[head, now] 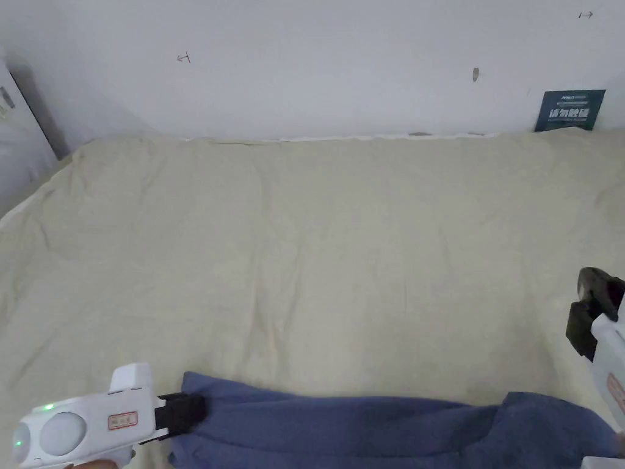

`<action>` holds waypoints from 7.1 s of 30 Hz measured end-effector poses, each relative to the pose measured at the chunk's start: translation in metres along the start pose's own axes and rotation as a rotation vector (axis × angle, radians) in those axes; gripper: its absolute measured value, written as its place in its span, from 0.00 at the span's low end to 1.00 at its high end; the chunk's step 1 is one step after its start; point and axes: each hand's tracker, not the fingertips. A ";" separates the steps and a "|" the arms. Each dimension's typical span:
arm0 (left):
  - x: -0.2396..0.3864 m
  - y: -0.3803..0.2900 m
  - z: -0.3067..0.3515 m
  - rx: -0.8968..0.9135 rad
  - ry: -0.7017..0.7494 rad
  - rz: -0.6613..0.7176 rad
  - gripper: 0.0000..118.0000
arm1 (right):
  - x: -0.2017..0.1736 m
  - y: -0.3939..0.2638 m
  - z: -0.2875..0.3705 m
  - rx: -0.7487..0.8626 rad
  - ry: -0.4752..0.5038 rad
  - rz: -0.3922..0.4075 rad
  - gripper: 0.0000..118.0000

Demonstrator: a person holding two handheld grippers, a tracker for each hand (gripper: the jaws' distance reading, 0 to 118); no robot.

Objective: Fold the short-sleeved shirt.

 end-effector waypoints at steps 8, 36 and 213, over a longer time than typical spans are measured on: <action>-0.015 0.006 0.033 0.009 0.153 -0.012 0.08 | 0.010 0.005 0.011 0.031 0.008 -0.031 0.01; 0.226 -0.058 -0.108 -0.237 -0.076 -0.220 0.92 | 0.041 -0.007 0.032 0.024 -0.019 -0.038 0.01; 0.313 -0.124 -0.088 0.221 -0.085 -0.490 0.00 | 0.066 -0.009 0.051 0.004 -0.001 -0.085 0.01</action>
